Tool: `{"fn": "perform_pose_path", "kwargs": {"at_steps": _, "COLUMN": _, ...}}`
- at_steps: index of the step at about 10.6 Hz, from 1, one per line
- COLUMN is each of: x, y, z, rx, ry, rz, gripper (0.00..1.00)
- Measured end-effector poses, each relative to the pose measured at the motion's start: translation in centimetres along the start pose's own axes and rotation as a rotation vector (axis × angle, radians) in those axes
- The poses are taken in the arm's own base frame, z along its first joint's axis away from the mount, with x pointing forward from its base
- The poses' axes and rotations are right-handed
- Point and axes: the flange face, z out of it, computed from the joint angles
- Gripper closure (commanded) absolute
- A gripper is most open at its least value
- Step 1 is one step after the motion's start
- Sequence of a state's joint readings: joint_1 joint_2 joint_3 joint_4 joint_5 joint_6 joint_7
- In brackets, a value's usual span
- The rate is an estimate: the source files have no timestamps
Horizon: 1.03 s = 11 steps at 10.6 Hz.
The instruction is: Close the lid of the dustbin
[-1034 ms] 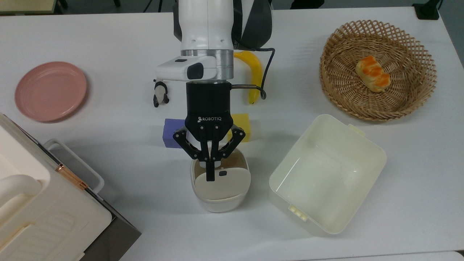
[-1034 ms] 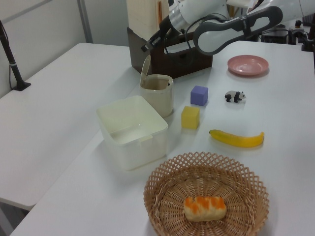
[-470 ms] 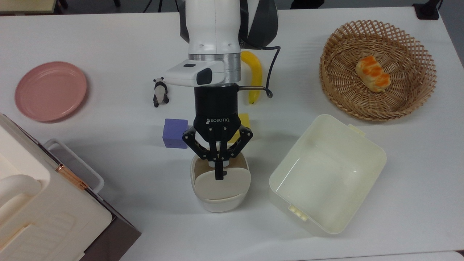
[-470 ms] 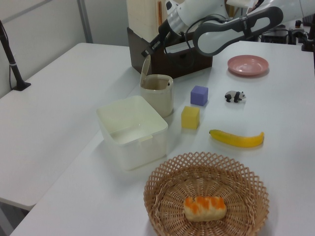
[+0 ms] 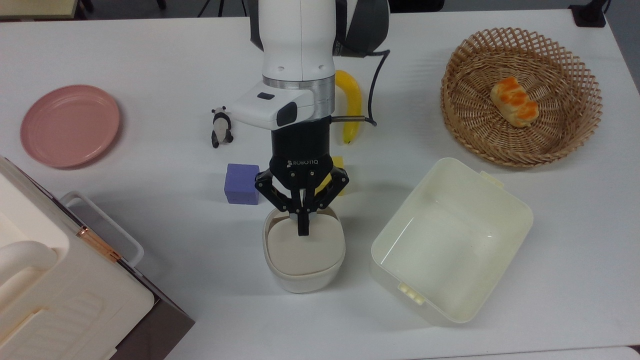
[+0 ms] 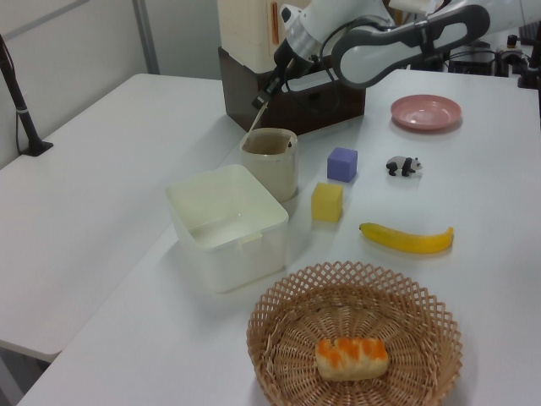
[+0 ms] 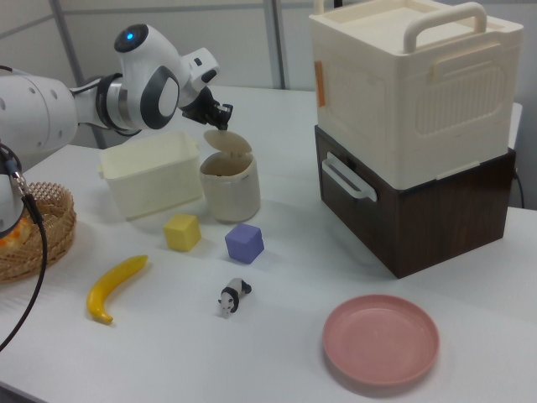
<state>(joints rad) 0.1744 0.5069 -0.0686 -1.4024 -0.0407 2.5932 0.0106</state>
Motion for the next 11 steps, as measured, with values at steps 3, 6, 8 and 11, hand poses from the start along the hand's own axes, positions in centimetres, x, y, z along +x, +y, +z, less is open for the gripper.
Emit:
{"fn": "perform_pose_path", "kwargs": {"at_steps": 3, "x": -0.9, "y": 0.1, "z": -0.3, "rx": -0.001, "ry": -0.126, "rz": -0.043, "gripper": 1.00}}
{"fn": "perform_pose_path", "kwargs": {"at_steps": 6, "x": -2.5, "y": -0.1, "z": 1.2, "rx": -0.010, "ry": -0.179, "rz": -0.069, "gripper": 1.00}}
{"fn": "perform_pose_path", "kwargs": {"at_steps": 8, "x": -4.2, "y": -0.2, "z": 3.1, "rx": -0.008, "ry": -0.223, "rz": -0.074, "gripper": 1.00}}
{"fn": "perform_pose_path", "kwargs": {"at_steps": 11, "x": -4.9, "y": -0.3, "z": 4.1, "rx": -0.008, "ry": -0.237, "rz": -0.077, "gripper": 1.00}}
